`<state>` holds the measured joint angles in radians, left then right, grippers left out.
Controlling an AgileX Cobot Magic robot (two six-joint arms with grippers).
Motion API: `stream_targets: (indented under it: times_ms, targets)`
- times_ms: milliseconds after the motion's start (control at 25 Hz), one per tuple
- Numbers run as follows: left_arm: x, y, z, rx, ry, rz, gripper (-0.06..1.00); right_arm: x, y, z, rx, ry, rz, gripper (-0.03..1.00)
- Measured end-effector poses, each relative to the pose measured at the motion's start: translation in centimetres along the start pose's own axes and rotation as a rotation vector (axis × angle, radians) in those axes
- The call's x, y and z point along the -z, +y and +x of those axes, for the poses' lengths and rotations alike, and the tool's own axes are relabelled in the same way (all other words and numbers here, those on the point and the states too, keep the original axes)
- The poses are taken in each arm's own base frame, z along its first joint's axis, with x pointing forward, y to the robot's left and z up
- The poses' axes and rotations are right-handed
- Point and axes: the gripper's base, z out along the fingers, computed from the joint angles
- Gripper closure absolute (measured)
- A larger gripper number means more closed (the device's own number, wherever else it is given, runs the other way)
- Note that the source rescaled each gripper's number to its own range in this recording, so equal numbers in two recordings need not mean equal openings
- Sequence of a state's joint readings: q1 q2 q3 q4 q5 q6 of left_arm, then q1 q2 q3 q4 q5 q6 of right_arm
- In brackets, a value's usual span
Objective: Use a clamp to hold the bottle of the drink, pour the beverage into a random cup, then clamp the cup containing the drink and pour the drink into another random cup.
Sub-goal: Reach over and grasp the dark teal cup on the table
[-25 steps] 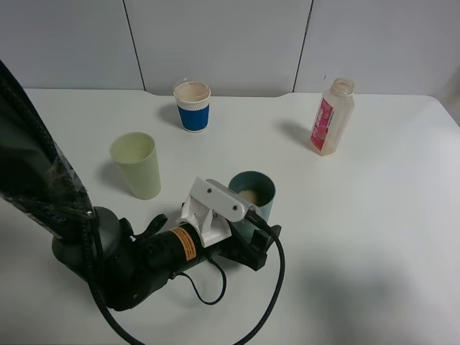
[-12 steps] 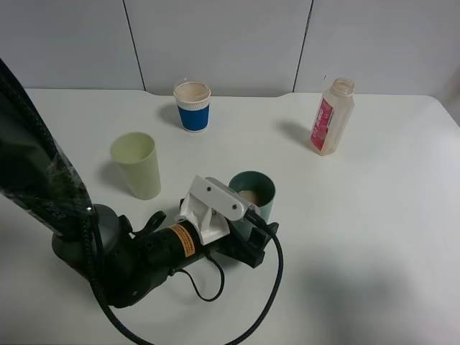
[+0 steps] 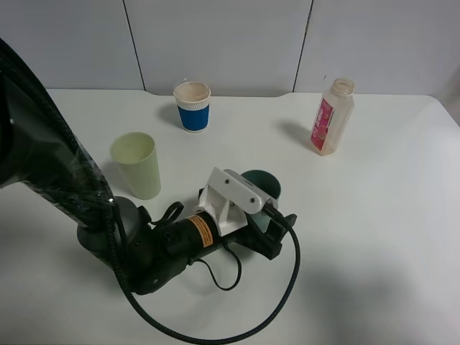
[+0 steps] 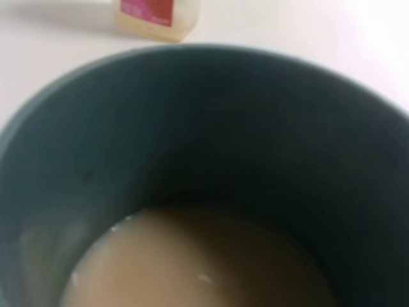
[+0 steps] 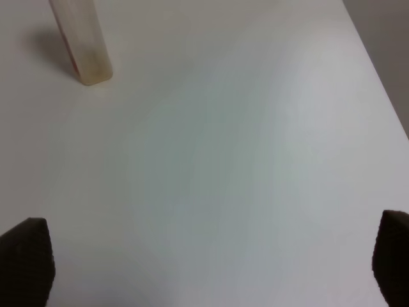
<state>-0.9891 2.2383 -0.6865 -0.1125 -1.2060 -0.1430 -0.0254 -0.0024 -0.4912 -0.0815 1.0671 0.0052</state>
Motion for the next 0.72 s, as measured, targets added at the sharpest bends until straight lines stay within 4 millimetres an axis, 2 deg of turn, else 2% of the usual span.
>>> stream_targets:
  times_ms: [120,160,360,560,600,640,680,720]
  targets:
    - [-0.48,-0.06,0.10,0.004,-0.005,0.010,0.16,0.00,0.00,0.00,-0.001,0.000,0.000,-0.03]
    - [-0.82,-0.26,0.01,0.005,-0.011,0.026,0.19,0.00,0.00,0.00,-0.001,0.000,0.000,-0.03]
    - [-0.85,-0.27,-0.02,0.007,-0.012,0.031,0.21,-0.02,0.00,0.01,-0.001,0.001,0.000,-0.03]
    - [-0.86,-0.17,-0.03,0.007,-0.012,0.029,0.40,-0.02,0.00,0.01,-0.001,0.001,0.000,-0.03]
    - [-0.86,-0.17,-0.03,0.007,-0.012,0.029,0.45,-0.02,0.00,0.01,-0.001,0.001,0.000,-0.03]
    - [-0.86,-0.16,-0.03,0.008,-0.012,0.028,0.60,-0.02,0.00,0.01,-0.001,0.001,0.000,-0.03]
    - [-0.86,-0.20,-0.03,0.006,-0.012,0.033,0.94,-0.02,0.00,0.01,-0.001,0.001,0.000,-0.03]
    - [-0.86,-0.20,-0.03,0.006,-0.012,0.033,0.94,-0.02,0.00,0.01,-0.001,0.001,0.000,-0.03]
